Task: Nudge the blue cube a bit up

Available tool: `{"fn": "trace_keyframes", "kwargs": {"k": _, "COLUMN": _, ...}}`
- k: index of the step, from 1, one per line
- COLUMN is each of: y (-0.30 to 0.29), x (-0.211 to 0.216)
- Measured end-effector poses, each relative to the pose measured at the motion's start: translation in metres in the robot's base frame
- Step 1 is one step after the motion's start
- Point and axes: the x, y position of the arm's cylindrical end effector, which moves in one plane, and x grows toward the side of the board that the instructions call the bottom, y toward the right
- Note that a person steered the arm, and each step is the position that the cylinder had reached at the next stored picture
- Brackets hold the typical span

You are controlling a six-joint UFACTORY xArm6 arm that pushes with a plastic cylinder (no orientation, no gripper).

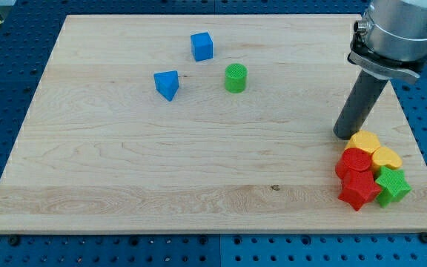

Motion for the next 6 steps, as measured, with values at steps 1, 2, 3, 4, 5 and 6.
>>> {"fn": "trace_keyframes", "kwargs": {"k": 1, "y": 0.000, "x": 0.004}}
{"fn": "trace_keyframes", "kwargs": {"k": 2, "y": 0.000, "x": 0.004}}
{"fn": "trace_keyframes", "kwargs": {"k": 3, "y": -0.002, "x": -0.013}}
{"fn": "trace_keyframes", "kwargs": {"k": 4, "y": -0.003, "x": -0.069}}
{"fn": "trace_keyframes", "kwargs": {"k": 5, "y": -0.019, "x": -0.117}}
{"fn": "trace_keyframes", "kwargs": {"k": 6, "y": -0.083, "x": -0.146}}
